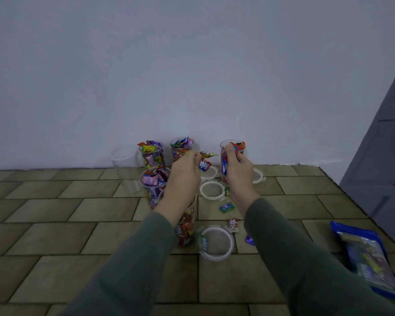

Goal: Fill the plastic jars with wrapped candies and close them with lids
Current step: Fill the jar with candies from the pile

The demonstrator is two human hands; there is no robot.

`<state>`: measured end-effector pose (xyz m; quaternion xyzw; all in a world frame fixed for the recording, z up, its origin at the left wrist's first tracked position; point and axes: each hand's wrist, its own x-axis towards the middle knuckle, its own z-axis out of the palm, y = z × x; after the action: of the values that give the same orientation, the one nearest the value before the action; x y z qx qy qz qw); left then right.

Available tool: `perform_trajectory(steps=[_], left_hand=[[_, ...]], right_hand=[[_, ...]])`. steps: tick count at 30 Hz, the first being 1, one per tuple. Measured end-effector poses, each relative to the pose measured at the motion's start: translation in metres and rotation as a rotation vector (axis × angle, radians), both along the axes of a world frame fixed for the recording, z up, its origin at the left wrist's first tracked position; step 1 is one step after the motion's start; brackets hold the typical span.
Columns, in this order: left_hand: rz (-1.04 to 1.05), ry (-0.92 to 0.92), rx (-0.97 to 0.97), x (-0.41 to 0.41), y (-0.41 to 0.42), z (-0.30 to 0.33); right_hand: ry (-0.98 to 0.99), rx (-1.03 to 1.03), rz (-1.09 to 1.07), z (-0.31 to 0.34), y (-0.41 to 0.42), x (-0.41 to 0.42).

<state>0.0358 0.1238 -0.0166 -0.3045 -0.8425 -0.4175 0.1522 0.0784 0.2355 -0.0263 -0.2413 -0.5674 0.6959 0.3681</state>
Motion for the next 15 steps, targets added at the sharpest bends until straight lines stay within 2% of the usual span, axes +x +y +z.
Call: perform_trajectory(steps=[5, 15], left_hand=[[-0.019, 0.076, 0.127, -0.008, -0.039, -0.012], [-0.097, -0.026, 0.245, -0.018, -0.068, -0.041]], right_hand=[[0.028, -0.011, 0.035, 0.004, -0.037, -0.011], [0.068, -0.067, 0.003, 0.0, -0.087, -0.023]])
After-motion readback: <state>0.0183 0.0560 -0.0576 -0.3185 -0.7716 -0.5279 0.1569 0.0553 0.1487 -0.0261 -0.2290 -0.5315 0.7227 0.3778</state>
